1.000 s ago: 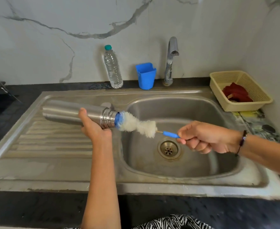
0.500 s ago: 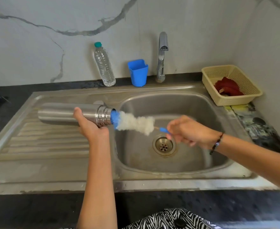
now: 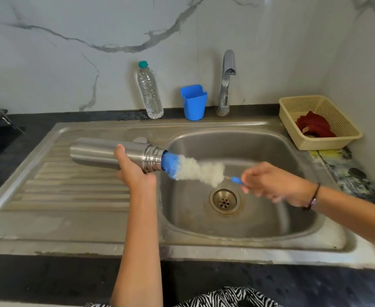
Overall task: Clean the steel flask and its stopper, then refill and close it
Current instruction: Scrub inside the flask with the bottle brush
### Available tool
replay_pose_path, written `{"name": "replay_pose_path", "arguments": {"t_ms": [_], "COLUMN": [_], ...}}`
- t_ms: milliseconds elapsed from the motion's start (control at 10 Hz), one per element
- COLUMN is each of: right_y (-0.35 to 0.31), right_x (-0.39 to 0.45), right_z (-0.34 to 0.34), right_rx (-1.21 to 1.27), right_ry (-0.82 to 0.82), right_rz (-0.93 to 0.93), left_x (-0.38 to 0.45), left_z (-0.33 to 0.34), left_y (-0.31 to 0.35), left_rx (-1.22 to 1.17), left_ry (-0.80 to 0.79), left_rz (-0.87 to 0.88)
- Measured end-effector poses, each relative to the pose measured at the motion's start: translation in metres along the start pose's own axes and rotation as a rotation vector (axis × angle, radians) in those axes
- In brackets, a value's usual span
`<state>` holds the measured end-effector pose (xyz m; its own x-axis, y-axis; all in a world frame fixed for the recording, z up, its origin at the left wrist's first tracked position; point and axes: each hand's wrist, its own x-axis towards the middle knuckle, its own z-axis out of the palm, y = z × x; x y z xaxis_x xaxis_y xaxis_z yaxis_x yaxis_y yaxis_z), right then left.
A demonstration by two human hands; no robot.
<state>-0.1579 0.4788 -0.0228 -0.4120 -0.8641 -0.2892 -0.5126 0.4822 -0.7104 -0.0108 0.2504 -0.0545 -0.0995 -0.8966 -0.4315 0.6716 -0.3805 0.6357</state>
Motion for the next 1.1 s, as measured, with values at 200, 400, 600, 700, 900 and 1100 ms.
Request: {"name": "replay_pose_path", "arguments": {"t_ms": [200,400,600,700,900,1100], "right_y": [0.02,0.027,0.02,0.027,0.037,0.021], "right_x": [-0.001,-0.003,-0.003,-0.005,-0.011,-0.006], "right_z": [0.002,-0.002,-0.003,-0.005,-0.007,-0.004], "right_rx": [-0.28,-0.951,0.553,0.178,-1.043,0.179], "right_ry": [0.12,0.651,-0.234,-0.081,0.695,-0.131], "right_rz": [-0.049,-0.579,0.201,0.094,-0.66,0.088], "left_x": [-0.002,-0.002,0.0,-0.003,-0.004,-0.004], "left_z": [-0.001,-0.003,-0.001,0.0,-0.004,-0.004], "left_y": [-0.004,0.0,0.003,0.0,0.003,0.004], "left_rx": [0.029,-0.009,0.002,0.019,-0.019,-0.021], "left_ry": [-0.022,-0.036,-0.044,-0.029,-0.016,0.025], "left_rz": [0.037,0.005,0.089,0.093,0.048,0.087]}}
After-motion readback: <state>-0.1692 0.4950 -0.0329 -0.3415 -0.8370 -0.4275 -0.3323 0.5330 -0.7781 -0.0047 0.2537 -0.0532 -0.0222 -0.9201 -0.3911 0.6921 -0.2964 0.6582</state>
